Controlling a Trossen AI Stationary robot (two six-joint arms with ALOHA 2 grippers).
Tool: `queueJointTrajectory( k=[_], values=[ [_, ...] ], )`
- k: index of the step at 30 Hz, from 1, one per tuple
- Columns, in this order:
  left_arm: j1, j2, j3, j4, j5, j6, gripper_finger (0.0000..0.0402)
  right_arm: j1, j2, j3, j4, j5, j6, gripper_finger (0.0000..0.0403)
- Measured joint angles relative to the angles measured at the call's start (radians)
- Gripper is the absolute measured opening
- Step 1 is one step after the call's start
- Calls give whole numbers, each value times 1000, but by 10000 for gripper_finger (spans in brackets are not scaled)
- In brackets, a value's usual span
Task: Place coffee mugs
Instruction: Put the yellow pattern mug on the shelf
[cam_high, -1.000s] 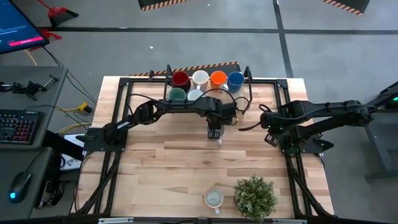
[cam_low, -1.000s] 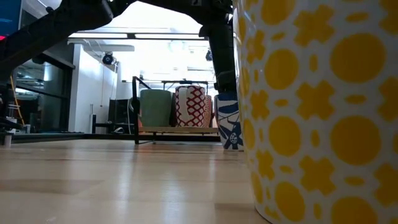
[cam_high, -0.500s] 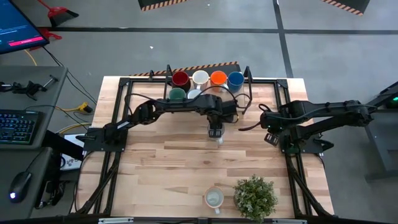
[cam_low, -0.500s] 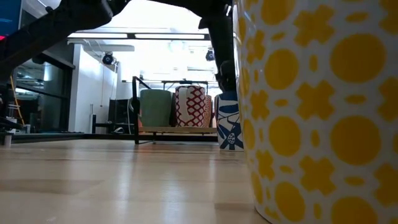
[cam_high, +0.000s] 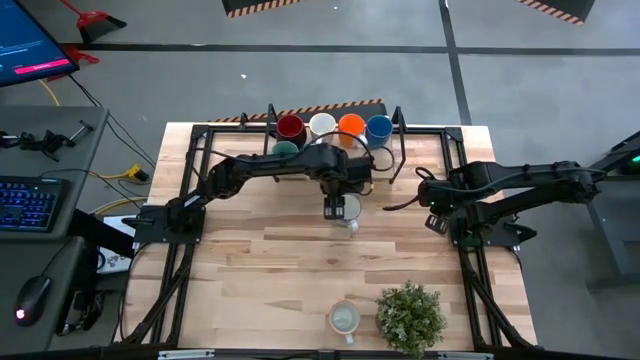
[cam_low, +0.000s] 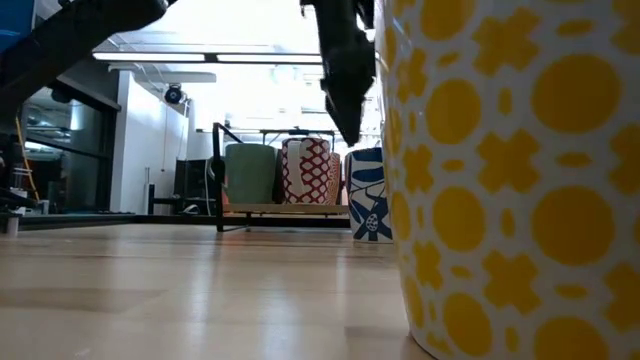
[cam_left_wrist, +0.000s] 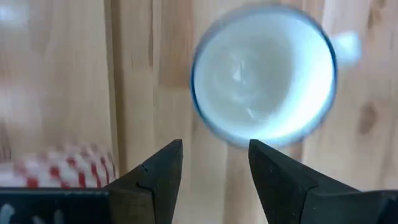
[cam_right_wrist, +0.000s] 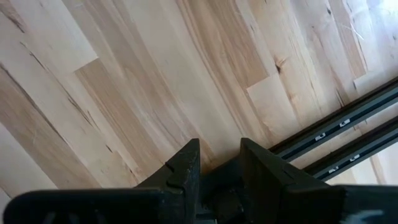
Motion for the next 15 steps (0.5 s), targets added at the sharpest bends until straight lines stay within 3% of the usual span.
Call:
queueJointTrajectory(
  k=[7,15],
  values=[
    [-37,-83,2,-161,33,-170,175,0,0,0,6,-8,6,94],
    [-132,-138,-6,-169,108,-312,175,-2,0,0,109,24,51,94]
  ],
)
